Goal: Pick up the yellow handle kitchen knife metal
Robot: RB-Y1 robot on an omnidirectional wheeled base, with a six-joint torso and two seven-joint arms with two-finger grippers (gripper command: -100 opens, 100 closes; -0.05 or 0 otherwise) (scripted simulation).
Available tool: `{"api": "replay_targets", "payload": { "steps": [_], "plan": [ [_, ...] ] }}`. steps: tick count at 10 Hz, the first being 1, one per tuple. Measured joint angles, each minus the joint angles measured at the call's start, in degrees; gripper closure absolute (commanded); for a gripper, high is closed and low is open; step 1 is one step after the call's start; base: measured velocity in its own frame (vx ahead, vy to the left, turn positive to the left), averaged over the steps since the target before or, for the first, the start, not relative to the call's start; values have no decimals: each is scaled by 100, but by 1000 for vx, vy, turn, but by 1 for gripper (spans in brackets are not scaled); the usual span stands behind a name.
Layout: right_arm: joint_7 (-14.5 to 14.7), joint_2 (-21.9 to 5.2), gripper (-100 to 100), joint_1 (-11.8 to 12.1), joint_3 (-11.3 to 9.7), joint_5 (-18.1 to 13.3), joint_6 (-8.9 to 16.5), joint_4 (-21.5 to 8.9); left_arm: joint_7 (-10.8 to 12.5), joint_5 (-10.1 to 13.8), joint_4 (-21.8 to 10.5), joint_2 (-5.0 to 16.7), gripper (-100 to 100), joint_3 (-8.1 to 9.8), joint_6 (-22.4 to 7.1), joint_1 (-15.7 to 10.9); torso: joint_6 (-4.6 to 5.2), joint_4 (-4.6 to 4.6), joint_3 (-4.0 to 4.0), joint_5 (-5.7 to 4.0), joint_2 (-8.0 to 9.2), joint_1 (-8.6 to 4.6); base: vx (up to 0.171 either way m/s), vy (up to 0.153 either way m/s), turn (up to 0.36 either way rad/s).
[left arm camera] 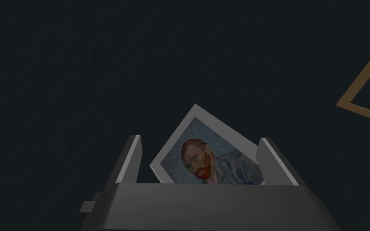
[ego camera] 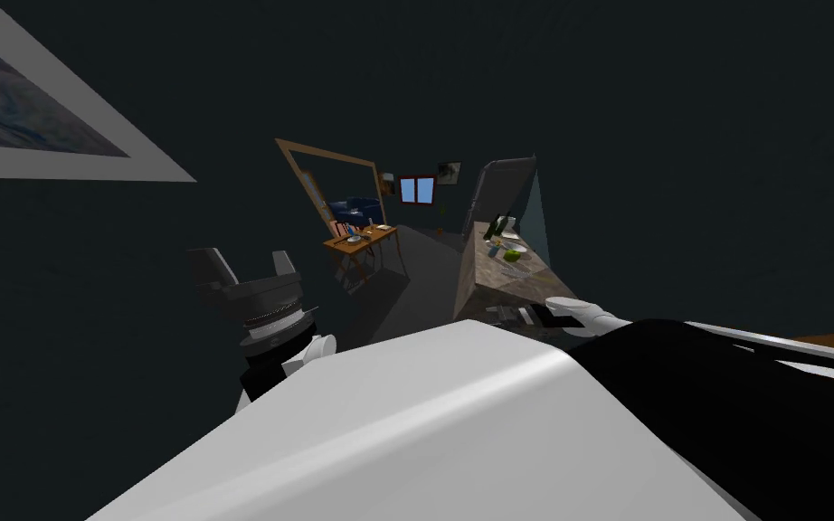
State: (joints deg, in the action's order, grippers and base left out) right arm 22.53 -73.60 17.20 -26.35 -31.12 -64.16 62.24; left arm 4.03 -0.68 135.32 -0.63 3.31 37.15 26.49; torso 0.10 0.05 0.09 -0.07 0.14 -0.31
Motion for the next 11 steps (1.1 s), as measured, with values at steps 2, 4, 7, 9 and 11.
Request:
{"api": "replay_targets", "payload": {
  "steps": [2, 4, 7, 9, 11],
  "plan": [
    [50, -209, -100, -133, -112, -73, -98, -489, 0, 0, 0, 0, 0, 0, 0, 0, -2, -2, -4, -2, -8, -10, 40, -81, 202],
    [159, -466, -100, -182, -193, -104, -167, -995, 0, 0, 0, 1, 0, 0, 0, 0, -2, -2, -5, -3, -10, -21, 40, -101, 169],
    [183, -876, -100, -249, -390, -186, -46, -1509, 0, 0, 0, 1, 0, 1, 0, 1, 1, -4, -10, -13, -17, -46, 44, -134, 157],
    [277, -924, -100, -388, -500, -267, -144, -2037, 0, 0, 0, 1, 0, 0, 0, 0, -8, -3, -8, -1, -14, -11, 31, -76, 172],
    [299, -1033, -100, -307, -513, -233, -121, -2192, 0, 0, 0, 0, 0, 0, 0, 1, 2, 0, -2, -2, -4, -3, 20, -71, 79]
  ]
}}
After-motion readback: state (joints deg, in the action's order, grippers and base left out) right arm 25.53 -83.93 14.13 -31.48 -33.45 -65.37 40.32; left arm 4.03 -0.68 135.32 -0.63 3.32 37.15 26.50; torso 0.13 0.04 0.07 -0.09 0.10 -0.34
